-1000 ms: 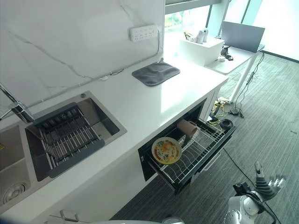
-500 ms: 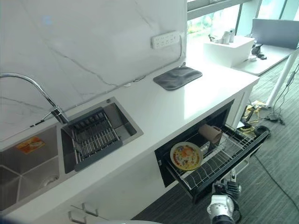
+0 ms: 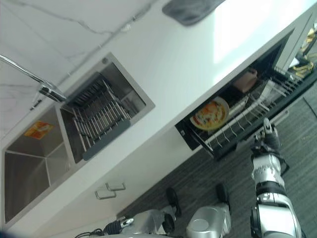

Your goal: Place the dishes in the dishwasher.

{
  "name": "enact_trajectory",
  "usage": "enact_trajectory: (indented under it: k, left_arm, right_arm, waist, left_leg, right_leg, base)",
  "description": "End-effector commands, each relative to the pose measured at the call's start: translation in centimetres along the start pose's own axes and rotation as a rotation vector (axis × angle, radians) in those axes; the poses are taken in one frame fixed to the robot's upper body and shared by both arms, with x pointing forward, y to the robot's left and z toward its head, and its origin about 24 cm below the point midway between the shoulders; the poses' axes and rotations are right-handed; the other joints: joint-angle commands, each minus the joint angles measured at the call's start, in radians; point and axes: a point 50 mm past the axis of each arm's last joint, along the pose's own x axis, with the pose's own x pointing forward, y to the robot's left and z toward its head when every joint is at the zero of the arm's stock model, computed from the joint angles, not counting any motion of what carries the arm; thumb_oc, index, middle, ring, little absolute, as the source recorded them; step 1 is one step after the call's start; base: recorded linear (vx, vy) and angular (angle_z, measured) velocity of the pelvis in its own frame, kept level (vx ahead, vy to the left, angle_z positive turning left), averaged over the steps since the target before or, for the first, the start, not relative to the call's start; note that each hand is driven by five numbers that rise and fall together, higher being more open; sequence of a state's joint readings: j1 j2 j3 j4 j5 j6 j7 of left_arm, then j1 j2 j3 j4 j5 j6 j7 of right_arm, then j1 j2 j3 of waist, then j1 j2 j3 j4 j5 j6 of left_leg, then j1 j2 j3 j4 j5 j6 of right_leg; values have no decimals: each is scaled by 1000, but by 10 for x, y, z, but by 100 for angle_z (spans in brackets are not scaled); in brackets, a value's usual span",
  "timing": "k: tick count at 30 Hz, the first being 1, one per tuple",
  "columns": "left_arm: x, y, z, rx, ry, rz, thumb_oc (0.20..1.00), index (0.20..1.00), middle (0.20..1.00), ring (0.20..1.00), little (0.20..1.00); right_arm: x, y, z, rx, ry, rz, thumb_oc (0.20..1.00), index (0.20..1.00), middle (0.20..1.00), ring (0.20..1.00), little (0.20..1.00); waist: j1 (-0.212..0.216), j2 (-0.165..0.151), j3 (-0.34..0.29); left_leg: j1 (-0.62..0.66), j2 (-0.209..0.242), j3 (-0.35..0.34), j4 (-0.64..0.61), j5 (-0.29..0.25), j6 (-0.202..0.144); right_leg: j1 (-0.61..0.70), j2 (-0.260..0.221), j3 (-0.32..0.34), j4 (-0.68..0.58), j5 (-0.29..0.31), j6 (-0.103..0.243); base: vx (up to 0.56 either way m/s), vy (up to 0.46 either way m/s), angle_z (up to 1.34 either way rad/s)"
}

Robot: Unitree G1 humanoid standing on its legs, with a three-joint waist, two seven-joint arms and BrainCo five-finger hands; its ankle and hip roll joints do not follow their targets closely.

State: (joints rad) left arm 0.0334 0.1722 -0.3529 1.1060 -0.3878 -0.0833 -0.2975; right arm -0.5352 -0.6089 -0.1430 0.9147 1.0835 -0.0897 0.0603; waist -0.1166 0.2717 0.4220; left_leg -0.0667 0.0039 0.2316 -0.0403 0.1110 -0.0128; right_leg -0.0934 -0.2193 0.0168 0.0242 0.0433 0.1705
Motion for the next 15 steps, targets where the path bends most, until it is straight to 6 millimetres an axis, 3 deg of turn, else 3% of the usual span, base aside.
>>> enact_trajectory:
  k: [1,4,7,8,12,15]
  left_arm:
    - [-3,22,22,50,-45,48,1000,1000,1000,1000,1000]
    - [-4,28,38,63,-95,70,1000,1000,1000,1000,1000]
    - [-4,30,43,67,-109,81,1000,1000,1000,1000,1000]
    - [-5,35,53,91,-137,106,1000,1000,1000,1000,1000]
    - [-9,46,79,135,-204,159,1000,1000,1000,1000,1000]
    - [-10,48,85,138,-217,180,1000,1000,1000,1000,1000]
  right_arm:
    - [13,63,8,-40,-17,236,1000,1000,1000,1000,1000]
    - [16,85,18,-70,-42,303,1000,1000,1000,1000,1000]
    - [16,91,20,-78,-46,323,1000,1000,1000,1000,1000]
    - [15,103,22,-117,-53,370,1000,1000,1000,1000,1000]
    - [10,133,28,-151,-87,452,1000,1000,1000,1000,1000]
    - [9,144,31,-164,-107,470,1000,1000,1000,1000,1000]
  waist:
    - [71,-69,11]
    - [75,-86,44]
    - [77,-94,53]
    - [83,-106,69]
    - [97,-133,98]
    - [106,-141,98]
  left_leg:
    - [-73,0,-85,245,-211,-23]
    - [-123,10,-89,279,-208,-20]
    - [-142,12,-92,296,-208,-18]
    - [-172,17,-99,331,-213,-15]
    - [-254,23,-111,415,-228,-5]
    - [-291,24,-120,439,-231,-2]
  right_leg:
    - [-107,-3,-81,199,-126,-78]
    - [-161,10,-76,262,-146,-90]
    - [-181,15,-75,292,-157,-96]
    - [-213,23,-80,365,-190,-111]
    - [-293,44,-91,482,-229,-132]
    - [-327,52,-94,515,-237,-139]
  base:
    - [-141,-63,-7]
    - [-130,-60,-4]
    - [-46,-49,7]
    - [-53,-71,3]
    - [-106,-111,13]
    - [-73,-63,4]
